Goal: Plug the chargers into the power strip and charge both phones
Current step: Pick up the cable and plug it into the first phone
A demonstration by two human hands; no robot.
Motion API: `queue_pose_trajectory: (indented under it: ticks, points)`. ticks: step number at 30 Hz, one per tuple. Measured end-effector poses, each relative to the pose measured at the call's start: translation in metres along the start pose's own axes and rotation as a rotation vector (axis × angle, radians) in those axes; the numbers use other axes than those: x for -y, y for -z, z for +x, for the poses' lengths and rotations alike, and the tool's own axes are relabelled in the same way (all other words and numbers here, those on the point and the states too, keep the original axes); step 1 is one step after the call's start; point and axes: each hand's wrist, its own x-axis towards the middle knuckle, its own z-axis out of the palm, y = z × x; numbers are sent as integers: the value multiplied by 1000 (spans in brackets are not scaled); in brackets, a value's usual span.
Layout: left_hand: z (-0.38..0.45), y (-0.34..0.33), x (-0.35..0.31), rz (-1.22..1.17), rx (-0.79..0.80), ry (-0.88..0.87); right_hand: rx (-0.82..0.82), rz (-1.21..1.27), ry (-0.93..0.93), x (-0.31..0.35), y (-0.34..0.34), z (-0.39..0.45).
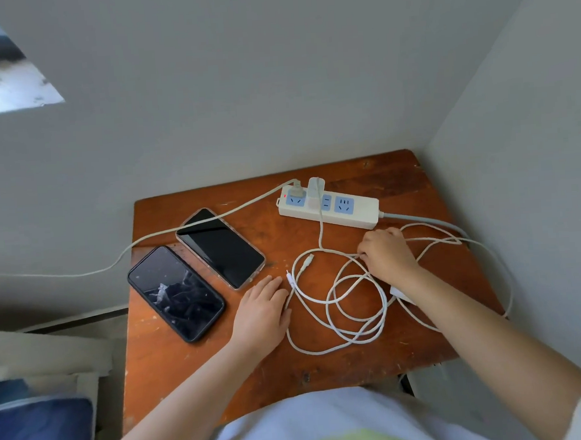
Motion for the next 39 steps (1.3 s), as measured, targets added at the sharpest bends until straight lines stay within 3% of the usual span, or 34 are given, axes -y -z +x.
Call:
queue_pose_trajectory:
  ticks: [7, 15, 19, 25, 31, 33, 36, 39]
  points:
    - [1, 7, 0, -36, -73, 102, -124, 78, 14, -2, -8, 3]
    - [0, 8, 6, -39, -69, 68, -75, 51, -43, -1, 2, 2]
    - [-7, 7, 15, -36, -75, 26, -192, 206, 46, 23, 13, -16]
    - [-16, 2, 20, -33, -70, 13, -54, 278, 104, 48, -6, -49]
    - [-11, 0, 16, -42, -77, 42, -57, 295, 103, 36, -13, -68]
    - [-9, 0, 11, -48, -89, 65, -142, 324, 118, 38, -10, -68]
    - [-3, 0, 3, -37, -139, 87, -278, 359, 14, 36, -6, -55]
    - [1, 1, -1, -9, -141, 91, -285, 252, -129, 33, -5, -36]
